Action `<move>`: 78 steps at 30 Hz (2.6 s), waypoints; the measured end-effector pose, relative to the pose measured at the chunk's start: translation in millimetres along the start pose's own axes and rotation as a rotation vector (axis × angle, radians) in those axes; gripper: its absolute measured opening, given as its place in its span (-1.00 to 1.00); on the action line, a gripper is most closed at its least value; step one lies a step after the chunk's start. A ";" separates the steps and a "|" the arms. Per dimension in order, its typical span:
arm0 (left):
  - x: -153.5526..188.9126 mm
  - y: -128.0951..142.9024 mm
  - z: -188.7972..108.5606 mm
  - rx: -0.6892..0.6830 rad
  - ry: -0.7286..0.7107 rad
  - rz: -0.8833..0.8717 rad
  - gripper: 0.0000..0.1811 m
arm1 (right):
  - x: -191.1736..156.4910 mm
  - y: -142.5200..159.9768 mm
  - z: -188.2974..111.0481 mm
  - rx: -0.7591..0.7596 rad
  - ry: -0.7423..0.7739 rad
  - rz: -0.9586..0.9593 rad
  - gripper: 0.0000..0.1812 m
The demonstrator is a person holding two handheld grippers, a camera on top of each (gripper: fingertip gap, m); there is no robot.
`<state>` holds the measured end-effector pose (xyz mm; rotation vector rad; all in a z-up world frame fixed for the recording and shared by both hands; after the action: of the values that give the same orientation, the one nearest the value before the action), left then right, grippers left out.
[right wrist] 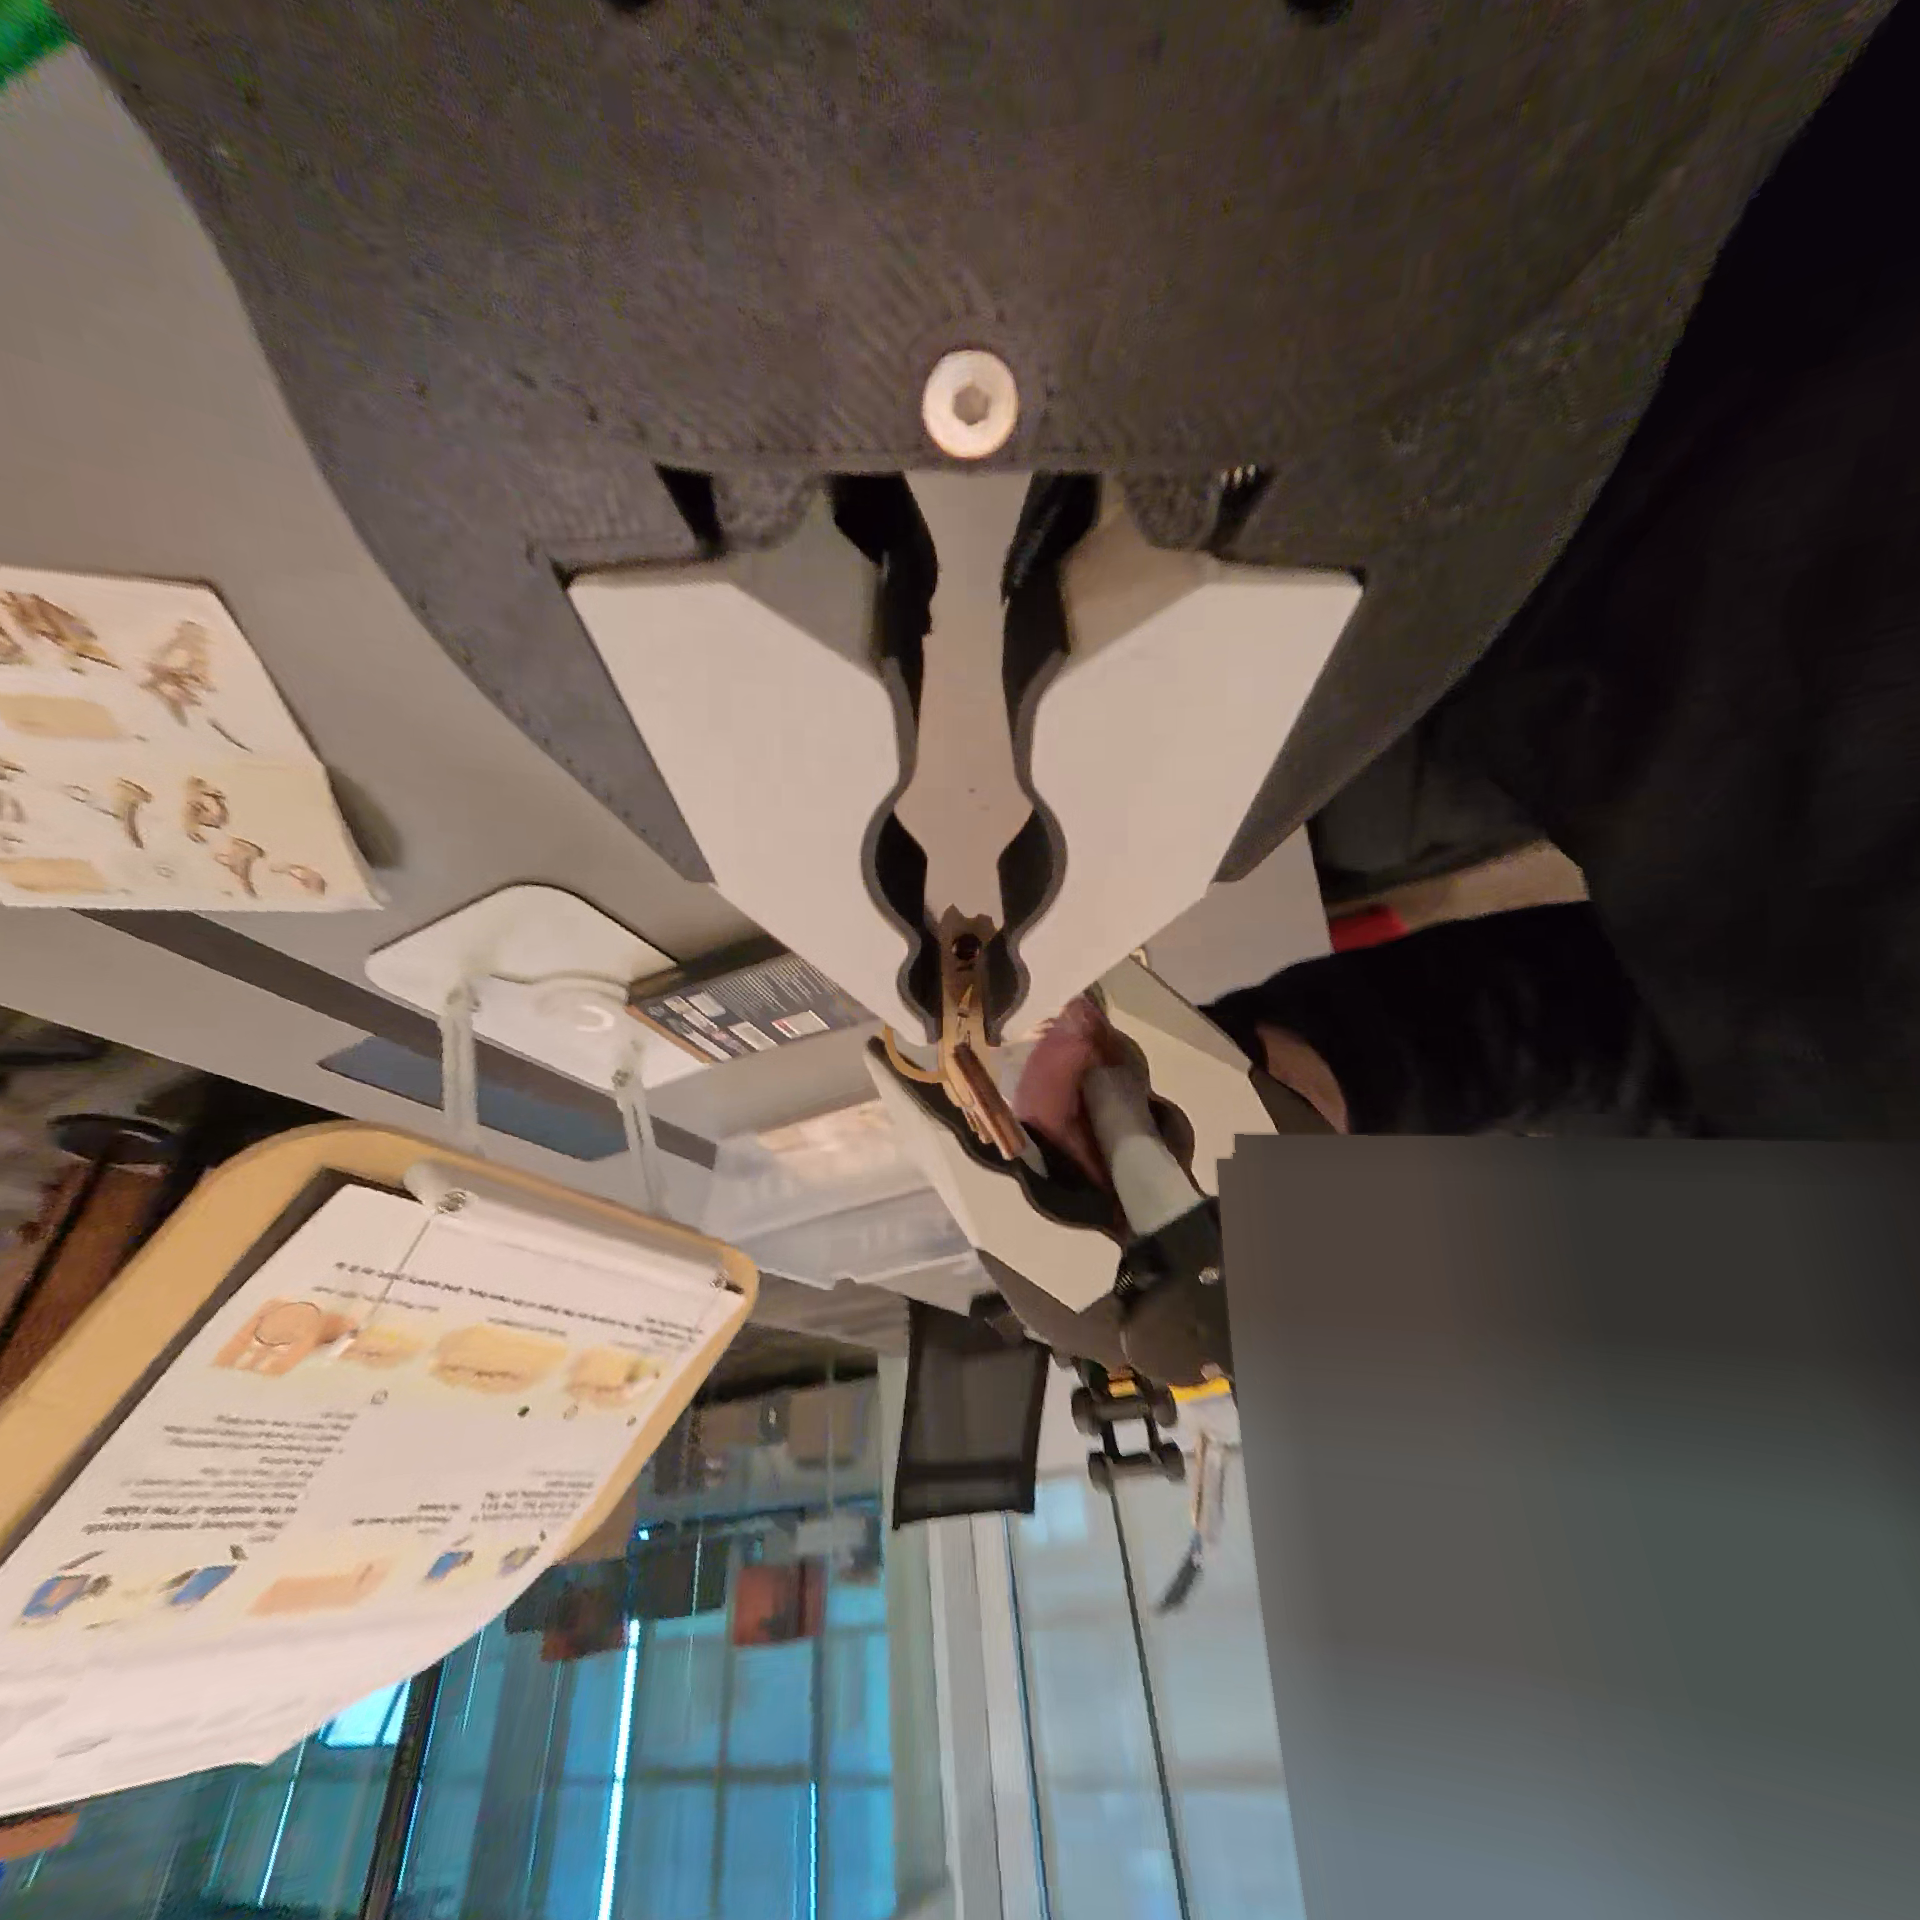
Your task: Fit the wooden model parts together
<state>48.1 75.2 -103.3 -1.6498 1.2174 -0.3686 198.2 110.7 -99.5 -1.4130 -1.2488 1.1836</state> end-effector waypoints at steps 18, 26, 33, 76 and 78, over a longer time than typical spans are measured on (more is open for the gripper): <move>3.4 -9.5 -3.9 0.091 0.027 0.037 -0.84 | -4.0 -4.0 -2.2 0.031 -0.058 -0.001 -0.74; 8.6 -15.0 -1.8 0.046 -0.072 0.149 -0.83 | -9.9 -5.8 -0.2 -0.127 0.030 -0.089 -0.77; 15.7 -16.1 2.1 -0.001 -0.175 0.265 -0.84 | -5.5 -1.3 1.3 -0.100 -0.006 0.057 -0.87; 14.7 -13.4 1.3 0.049 -0.143 0.184 -0.86 | -11.1 -3.8 -0.1 -0.147 0.105 -0.012 -0.82; 14.1 -10.7 1.6 0.061 -0.138 0.168 -0.86 | -13.1 -3.6 1.0 -0.156 0.116 -0.034 -0.86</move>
<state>61.3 64.0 -99.2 -1.4845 1.2181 -0.1822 196.2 98.0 -94.8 -1.5452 -1.3014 0.9840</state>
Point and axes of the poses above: each gripper's, where its closed fingertips meet, z out along the fingers, y out of its underside, x = y × z across the jaws, the point moved 8 cm from there along -z, back along the fingers, and after that the axes turned 8 degrees about -x, right-handed, at the moved point
